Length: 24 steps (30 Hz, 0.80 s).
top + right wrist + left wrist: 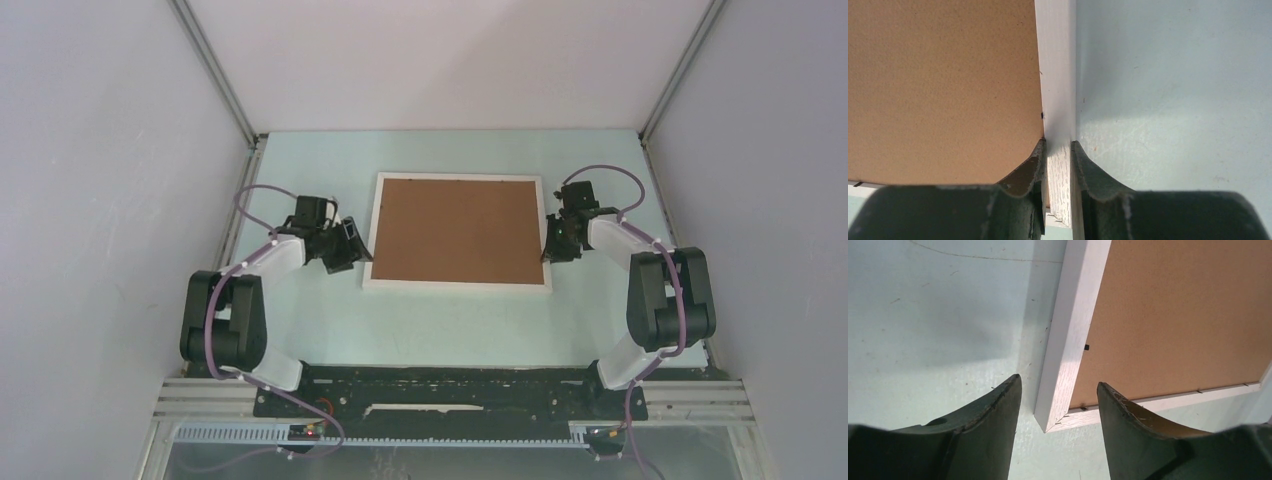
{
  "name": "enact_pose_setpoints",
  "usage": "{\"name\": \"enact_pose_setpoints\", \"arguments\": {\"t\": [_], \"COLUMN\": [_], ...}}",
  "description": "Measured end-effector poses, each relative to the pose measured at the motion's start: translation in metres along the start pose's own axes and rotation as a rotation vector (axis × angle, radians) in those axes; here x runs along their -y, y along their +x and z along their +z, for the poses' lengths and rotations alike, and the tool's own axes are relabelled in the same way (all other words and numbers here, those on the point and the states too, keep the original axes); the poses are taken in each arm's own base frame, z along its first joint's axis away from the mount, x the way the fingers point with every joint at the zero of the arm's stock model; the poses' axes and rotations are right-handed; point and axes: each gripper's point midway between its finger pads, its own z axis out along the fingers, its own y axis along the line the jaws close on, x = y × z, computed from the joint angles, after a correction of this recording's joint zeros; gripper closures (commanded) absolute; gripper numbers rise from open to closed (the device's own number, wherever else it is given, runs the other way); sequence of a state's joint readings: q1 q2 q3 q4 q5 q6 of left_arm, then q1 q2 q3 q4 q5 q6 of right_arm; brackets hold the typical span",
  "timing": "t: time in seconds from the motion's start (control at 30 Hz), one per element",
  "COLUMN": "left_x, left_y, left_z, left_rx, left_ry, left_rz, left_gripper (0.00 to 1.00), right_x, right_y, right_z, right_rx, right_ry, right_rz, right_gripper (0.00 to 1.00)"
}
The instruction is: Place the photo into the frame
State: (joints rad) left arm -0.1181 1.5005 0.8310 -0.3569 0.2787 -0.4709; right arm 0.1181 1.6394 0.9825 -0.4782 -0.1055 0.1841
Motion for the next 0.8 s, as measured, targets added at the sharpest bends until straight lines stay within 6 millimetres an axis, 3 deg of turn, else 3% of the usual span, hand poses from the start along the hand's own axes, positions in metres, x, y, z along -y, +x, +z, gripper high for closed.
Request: {"name": "enact_pose_setpoints", "arguments": {"t": [0.4, 0.8], "left_x": [-0.005, -0.012], "left_y": [0.009, 0.001], "left_z": [0.021, 0.019], "left_rx": [-0.076, -0.065], "left_ry": [0.006, 0.015], "left_rz": [-0.035, -0.067], "left_gripper": [0.52, 0.44], "right_x": [0.000, -0.001], "right_y": [0.000, 0.001], "right_z": [0.000, 0.000], "right_rx": [0.000, -0.003], "right_ry": [-0.001, -0.006], "right_rz": [0.000, -0.001], "right_gripper": [1.00, 1.00]}}
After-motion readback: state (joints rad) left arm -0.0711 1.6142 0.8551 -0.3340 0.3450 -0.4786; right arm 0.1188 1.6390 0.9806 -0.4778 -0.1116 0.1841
